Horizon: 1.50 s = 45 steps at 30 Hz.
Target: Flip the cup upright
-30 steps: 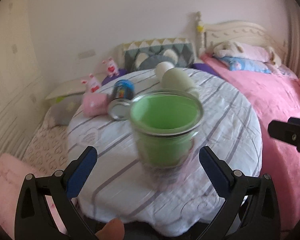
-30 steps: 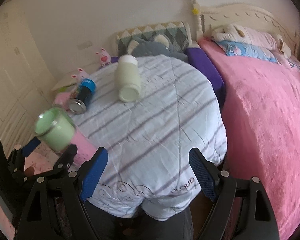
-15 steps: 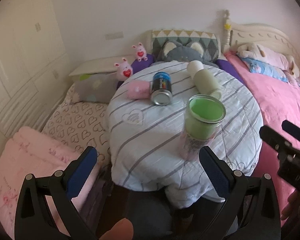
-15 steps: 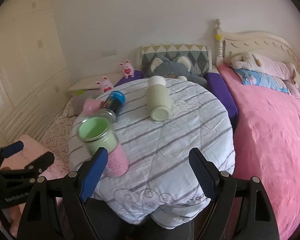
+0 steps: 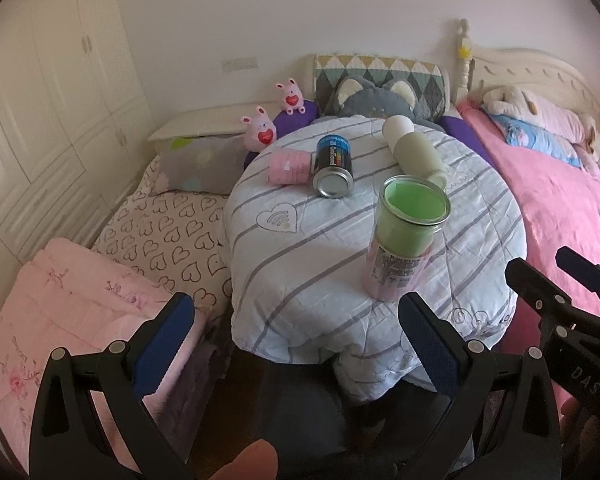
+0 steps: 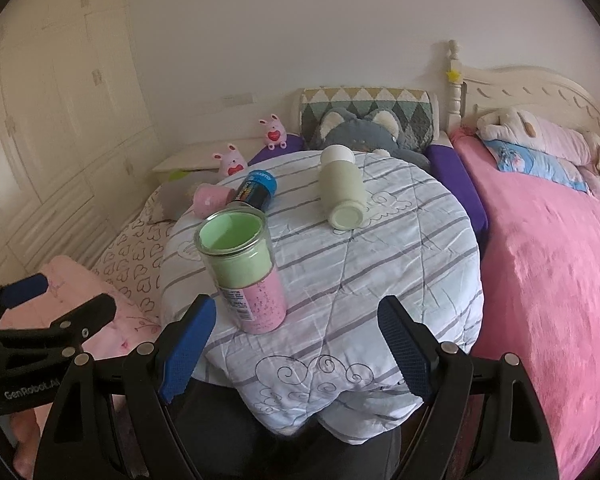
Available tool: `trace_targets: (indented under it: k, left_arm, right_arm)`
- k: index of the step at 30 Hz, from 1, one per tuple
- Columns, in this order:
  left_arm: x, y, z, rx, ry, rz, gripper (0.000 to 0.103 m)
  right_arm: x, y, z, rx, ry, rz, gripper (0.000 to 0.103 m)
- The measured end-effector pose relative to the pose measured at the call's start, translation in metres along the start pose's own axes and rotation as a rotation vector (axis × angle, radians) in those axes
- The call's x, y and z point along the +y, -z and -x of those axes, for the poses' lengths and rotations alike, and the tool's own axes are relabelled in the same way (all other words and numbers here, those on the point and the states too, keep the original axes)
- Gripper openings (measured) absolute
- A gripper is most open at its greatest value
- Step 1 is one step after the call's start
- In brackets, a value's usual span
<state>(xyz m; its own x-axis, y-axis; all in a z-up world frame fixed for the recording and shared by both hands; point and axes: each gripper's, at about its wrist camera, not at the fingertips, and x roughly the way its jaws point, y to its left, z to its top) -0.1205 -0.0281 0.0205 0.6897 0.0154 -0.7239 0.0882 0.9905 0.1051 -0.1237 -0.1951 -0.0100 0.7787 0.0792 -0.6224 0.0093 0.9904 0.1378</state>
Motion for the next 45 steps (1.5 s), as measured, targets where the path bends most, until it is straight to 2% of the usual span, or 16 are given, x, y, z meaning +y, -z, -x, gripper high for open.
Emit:
trace_targets:
  k: [28, 34, 41, 45]
  left_arm:
    - [0.007, 0.0, 0.0, 0.012, -0.018, 0.032, 0.103]
    - [0.009, 0.003, 0.005, -0.005, -0.022, 0.039, 0.103]
    - [0.004, 0.005, 0.012, -0.038, -0.024, 0.024, 0.103]
    - [0.001, 0.006, 0.016, -0.05, -0.023, 0.015, 0.103]
  right_arm:
    - [0.0, 0.001, -0.003, 0.021, -0.014, -0.005, 0.085]
    - [0.004, -0.001, 0.0, 0.005, -0.015, 0.002, 0.085]
    - [0.012, -0.007, 0.015, -0.064, -0.017, 0.014, 0.084]
    - [0.013, -0.006, 0.016, -0.064, -0.018, 0.016, 0.085]
